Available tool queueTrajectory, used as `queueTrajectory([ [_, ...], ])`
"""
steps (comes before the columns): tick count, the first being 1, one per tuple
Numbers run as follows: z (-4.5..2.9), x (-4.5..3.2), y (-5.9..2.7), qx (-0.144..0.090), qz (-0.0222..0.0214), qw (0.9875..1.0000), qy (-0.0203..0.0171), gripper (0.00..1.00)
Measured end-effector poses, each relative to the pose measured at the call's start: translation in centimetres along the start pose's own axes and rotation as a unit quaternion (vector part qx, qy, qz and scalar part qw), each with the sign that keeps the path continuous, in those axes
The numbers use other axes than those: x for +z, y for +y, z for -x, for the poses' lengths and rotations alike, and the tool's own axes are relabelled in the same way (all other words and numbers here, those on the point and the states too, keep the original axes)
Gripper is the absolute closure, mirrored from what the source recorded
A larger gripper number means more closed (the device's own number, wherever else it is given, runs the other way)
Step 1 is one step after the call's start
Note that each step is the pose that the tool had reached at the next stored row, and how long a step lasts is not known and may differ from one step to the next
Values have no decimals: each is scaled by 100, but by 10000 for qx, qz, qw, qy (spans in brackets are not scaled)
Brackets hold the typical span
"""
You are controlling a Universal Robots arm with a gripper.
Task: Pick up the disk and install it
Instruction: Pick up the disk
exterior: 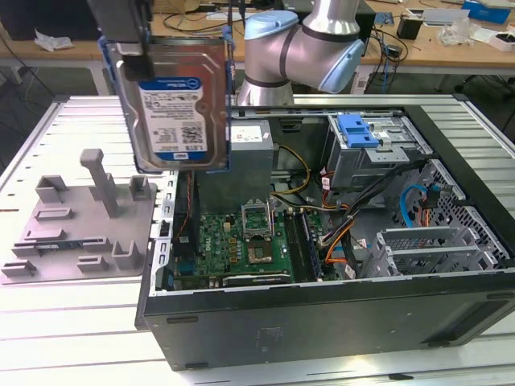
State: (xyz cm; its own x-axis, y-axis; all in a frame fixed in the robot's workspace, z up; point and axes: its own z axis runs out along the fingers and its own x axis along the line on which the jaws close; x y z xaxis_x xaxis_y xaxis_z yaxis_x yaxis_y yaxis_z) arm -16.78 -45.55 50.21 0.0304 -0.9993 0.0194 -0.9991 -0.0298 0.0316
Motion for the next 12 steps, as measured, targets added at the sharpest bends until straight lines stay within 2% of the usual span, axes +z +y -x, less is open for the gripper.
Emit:
queueTrajectory([
  [6,-88,-7,-265,-1,0,10000,0,63],
  [12,-183,-14,-595,-1,0,10000,-1,63],
])
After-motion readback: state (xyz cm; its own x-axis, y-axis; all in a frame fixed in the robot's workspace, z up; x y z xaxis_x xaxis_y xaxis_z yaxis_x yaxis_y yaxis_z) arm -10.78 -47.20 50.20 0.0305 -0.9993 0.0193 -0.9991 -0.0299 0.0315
